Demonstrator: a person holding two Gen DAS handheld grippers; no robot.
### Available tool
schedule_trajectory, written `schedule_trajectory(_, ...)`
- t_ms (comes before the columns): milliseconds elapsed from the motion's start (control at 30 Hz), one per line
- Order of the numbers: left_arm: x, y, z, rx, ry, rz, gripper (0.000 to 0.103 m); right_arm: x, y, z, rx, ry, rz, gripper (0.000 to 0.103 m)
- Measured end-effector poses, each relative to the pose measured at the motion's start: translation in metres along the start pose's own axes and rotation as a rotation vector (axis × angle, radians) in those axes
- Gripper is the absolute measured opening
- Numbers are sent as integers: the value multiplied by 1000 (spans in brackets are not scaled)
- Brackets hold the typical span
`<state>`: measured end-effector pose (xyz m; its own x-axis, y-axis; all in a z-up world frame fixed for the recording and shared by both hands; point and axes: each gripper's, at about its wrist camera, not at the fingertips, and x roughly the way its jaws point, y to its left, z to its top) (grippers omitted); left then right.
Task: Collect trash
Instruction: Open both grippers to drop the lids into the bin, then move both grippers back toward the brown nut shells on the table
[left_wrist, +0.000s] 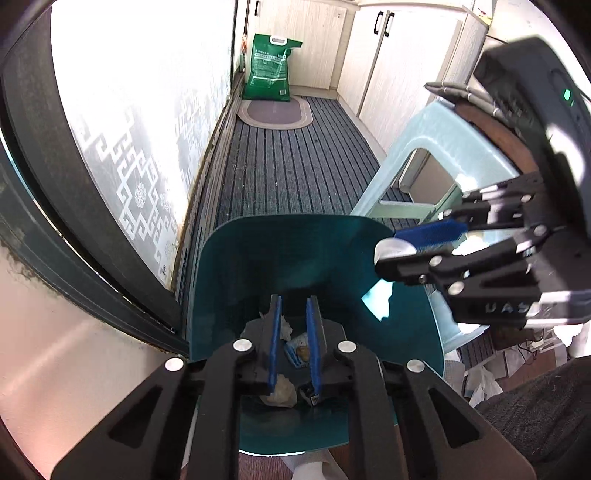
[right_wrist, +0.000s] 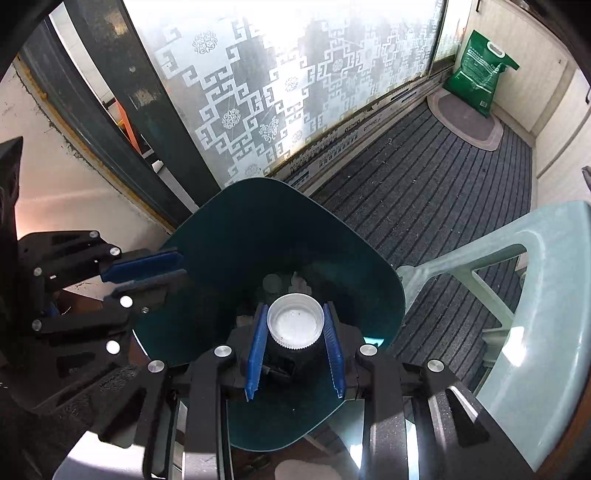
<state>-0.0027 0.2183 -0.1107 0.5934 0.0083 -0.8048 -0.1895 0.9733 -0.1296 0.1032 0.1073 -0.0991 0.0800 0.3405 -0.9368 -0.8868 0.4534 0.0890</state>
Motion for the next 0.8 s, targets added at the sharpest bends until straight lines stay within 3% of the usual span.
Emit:
schedule_trajectory(300, -44, -3, 18, -35, -175, -16, 14, 20, 7, -11, -14, 57, 8, 30)
schedule_trajectory(533, -76, -5, 31, -96, -319, -76, 14, 34, 7, -23, -11, 98, 17, 31)
schedule_trajectory(667, -89, -9, 38, -115, -375, -99, 15, 28, 9, -28, -9, 82, 50, 46)
schedule_trajectory(800, -97, -16, 47, -112, -396, -101, 16, 11, 15, -30, -33, 12, 40, 47)
